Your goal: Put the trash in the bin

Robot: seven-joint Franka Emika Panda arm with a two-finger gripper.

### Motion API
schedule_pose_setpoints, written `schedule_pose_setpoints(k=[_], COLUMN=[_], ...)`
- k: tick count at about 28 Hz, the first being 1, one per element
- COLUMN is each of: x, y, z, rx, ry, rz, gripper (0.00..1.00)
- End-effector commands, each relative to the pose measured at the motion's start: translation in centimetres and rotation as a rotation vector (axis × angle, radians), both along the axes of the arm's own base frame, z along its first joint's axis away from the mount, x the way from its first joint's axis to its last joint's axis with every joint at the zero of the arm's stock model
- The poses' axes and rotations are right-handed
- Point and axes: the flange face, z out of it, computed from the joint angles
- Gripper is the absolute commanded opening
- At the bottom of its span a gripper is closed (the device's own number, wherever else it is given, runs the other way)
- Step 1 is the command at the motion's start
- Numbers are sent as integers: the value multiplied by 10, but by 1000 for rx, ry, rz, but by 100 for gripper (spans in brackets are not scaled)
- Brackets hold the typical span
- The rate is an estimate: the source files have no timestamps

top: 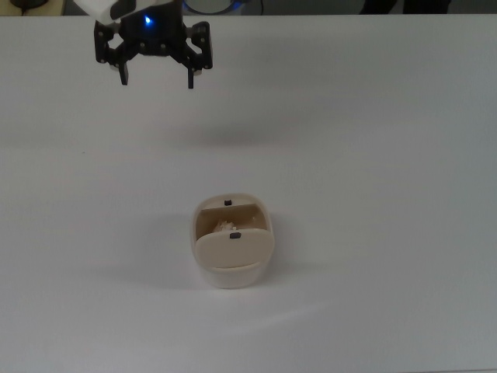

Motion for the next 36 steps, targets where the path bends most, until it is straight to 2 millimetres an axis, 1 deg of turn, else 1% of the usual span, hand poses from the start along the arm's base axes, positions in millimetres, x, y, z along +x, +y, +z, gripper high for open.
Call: schedule_pose_setpoints(k=[1, 5, 10, 15, 18, 20, 25, 31, 33, 36], x=[-13, -17, -18, -22, -25, -29, -38, -39, -39, -39], y=[1, 1, 1, 1, 1, 1, -1, -2, -6, -7], z=[9, 13, 11, 12, 10, 15, 18, 17, 18, 18], rx=[3, 4, 6, 12, 22, 23, 28, 28, 29, 29], ry=[27, 35, 42, 63, 84, 78, 77, 81, 79, 79], rz=[-6, -6, -8, -3, -1, -1, 11, 9, 2, 0], gripper=[100, 100, 100, 100, 100, 100, 100, 100, 100, 100])
